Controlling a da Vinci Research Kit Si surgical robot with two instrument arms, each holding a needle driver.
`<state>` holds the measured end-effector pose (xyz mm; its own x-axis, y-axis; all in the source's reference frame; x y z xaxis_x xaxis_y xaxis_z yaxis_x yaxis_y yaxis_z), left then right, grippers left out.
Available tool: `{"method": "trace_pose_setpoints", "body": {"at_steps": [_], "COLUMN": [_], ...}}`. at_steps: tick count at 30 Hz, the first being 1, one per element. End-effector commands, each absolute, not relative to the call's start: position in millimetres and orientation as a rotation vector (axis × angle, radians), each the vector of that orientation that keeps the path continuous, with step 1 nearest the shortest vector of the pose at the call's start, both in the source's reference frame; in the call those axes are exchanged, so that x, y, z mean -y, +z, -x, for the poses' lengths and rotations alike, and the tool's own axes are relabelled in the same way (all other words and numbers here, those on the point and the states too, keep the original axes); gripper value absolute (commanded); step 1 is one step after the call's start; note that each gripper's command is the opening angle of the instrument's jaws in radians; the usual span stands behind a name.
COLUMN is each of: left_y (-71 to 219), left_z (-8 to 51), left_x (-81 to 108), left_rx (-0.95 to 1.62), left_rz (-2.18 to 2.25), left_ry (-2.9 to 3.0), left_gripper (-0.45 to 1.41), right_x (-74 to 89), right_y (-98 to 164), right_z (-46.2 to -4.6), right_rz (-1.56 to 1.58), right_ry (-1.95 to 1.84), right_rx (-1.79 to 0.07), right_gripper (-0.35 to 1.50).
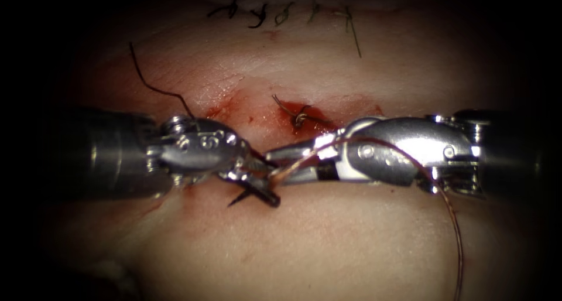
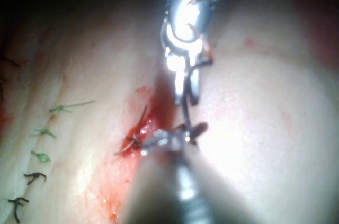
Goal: Wound Closure
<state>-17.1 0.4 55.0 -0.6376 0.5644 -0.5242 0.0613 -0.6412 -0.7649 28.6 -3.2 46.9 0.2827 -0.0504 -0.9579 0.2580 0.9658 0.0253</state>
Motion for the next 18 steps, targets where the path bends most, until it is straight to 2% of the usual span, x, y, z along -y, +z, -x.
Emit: {"method": "trace_pose_setpoints", "body": {"at_steps": [1, 10, 11, 13, 14, 15, 18], "left_y": [55.6, 55.3, 55.3, 55.3, 55.2, 55.2, 55.3], "left_z": [17.5, 17.3, 17.3, 17.3, 17.3, 17.3, 17.4], "left_x": [-0.2, -1.0, -1.1, -1.3, -1.3, -1.4, -1.4], "left_rx": [1.136, 1.102, 1.097, 1.078, 1.083, 1.086, 1.093], "left_rz": [1.143, 1.149, 1.155, 1.179, 1.171, 1.17, 1.174], "left_ry": [2.336, 2.347, 2.343, 2.326, 2.301, 2.255, 2.143], "left_gripper": [-0.45, -0.45, -0.45, -0.45, -0.45, -0.45, -0.45], "right_x": [3.5, 3.4, 3.4, 3.4, 3.5, 3.5, 3.2], "right_y": [47.5, 47.6, 47.6, 47.6, 47.6, 47.5, 47.3], "right_z": [-29.3, -29.2, -29.2, -29.0, -29.0, -28.7, -27.7], "right_rz": [-0.192, -0.202, -0.197, -0.199, -0.204, -0.216, -0.199], "right_ry": [-0.21, -0.19, -0.167, -0.117, -0.098, -0.047, 0.055], "right_rx": [-1.273, -1.252, -1.229, -1.207, -1.198, -1.182, -1.174], "right_gripper": [-0.35, -0.35, -0.18, 0.39, 0.51, 0.81, 1.13]}}
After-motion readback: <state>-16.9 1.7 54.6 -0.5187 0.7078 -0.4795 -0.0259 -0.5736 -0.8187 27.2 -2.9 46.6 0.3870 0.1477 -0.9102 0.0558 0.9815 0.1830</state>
